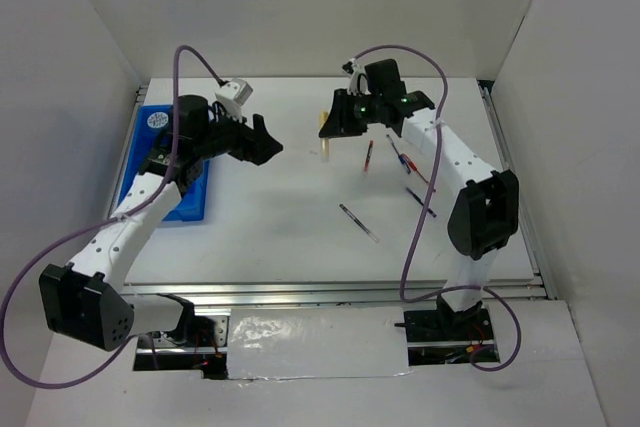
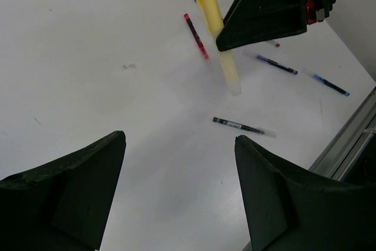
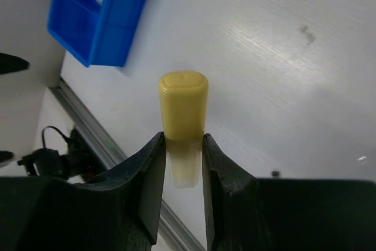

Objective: Sort the stationery into containers
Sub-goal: Pick up the stationery from the center of the board, then place the stationery in the storage box.

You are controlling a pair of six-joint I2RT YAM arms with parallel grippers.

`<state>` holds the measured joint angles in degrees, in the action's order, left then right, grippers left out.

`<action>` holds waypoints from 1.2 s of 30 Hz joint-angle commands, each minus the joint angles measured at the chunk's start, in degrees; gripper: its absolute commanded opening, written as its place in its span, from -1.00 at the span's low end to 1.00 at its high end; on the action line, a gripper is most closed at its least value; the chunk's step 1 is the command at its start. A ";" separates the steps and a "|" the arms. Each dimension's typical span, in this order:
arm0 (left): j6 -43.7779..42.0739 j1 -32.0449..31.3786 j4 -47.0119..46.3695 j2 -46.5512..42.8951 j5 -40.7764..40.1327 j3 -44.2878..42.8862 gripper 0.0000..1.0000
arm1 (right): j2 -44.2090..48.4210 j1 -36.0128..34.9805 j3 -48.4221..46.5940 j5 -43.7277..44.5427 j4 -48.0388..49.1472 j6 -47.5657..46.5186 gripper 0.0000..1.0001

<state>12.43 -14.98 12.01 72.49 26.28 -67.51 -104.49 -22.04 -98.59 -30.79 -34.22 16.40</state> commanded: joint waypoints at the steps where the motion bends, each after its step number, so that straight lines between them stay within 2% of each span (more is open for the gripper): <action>1: 2.42 -2.50 -0.85 1.33 -5.89 -1.75 0.73 | 5.60 -3.00 3.57 0.72 11.43 12.06 -1.00; 4: 4.27 -3.91 -1.11 2.74 -5.02 -2.01 0.72 | 7.89 -5.99 6.65 6.24 15.57 17.51 -1.00; 5: 4.97 -5.13 -1.02 3.27 -4.75 -2.45 0.72 | 7.98 -7.47 6.04 10.27 15.24 19.35 -1.00; 8: 4.80 -7.86 -0.76 4.85 -5.19 -3.42 0.72 | 6.93 -9.59 2.97 14.33 12.86 21.56 -1.00; 16: 5.68 -9.89 -0.15 8.02 -7.03 -5.09 0.66 | 8.16 -11.62 3.49 13.65 13.12 22.97 -1.00; 18: 6.03 -9.63 -0.50 8.28 -6.86 -5.09 0.55 | 8.51 -11.88 4.36 12.95 13.12 22.80 -1.00; 21: 5.86 -8.58 -0.76 8.55 -6.16 -5.18 0.28 | 8.95 -11.97 5.24 11.54 13.47 22.62 -1.00; 24: 5.68 -7.52 -1.20 8.63 -5.20 -5.27 -0.13 | 9.04 -11.88 5.60 9.97 14.09 22.45 -1.00; 25: 5.42 -7.26 -1.20 8.46 -4.67 -5.27 -0.42 | 9.12 -11.88 5.68 9.52 14.35 22.53 -0.99; 26: 5.16 -7.08 -1.11 8.55 -4.05 -5.27 -0.57 | 9.13 -11.97 5.69 9.17 14.70 22.53 -0.92; 27: 4.63 -6.64 -0.68 8.63 -3.26 -5.62 -0.69 | 9.04 -11.88 5.77 8.03 14.97 22.62 -0.75; 28: 4.36 -6.46 -0.24 8.72 -2.99 -5.62 -0.94 | 9.04 -11.71 5.77 7.33 15.23 22.53 -0.67; 29: 3.58 -6.29 0.20 8.64 -2.82 -5.79 -1.00 | 9.12 -11.53 5.77 6.45 15.84 22.27 -0.58; 30: 3.05 -5.85 0.82 8.63 -2.56 -5.80 -1.00 | 9.04 -11.27 5.77 5.40 16.02 21.83 -0.40; 31: 2.70 -5.50 1.95 8.29 -2.55 -5.88 -1.00 | 9.39 -10.40 5.77 3.21 16.28 21.57 0.08; 34: 1.29 -1.99 4.15 6.54 -1.42 -5.01 -1.00 | 10.44 -7.51 4.63 0.39 15.15 19.03 0.46; 36: -2.39 3.08 6.35 5.65 0.16 -4.83 -1.00 | 11.41 -5.21 3.14 -1.02 12.69 14.82 0.55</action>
<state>14.52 -17.32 16.05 80.68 24.27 -70.89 -97.76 -30.74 -92.88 -27.42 -21.87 36.05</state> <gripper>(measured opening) 0.287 0.760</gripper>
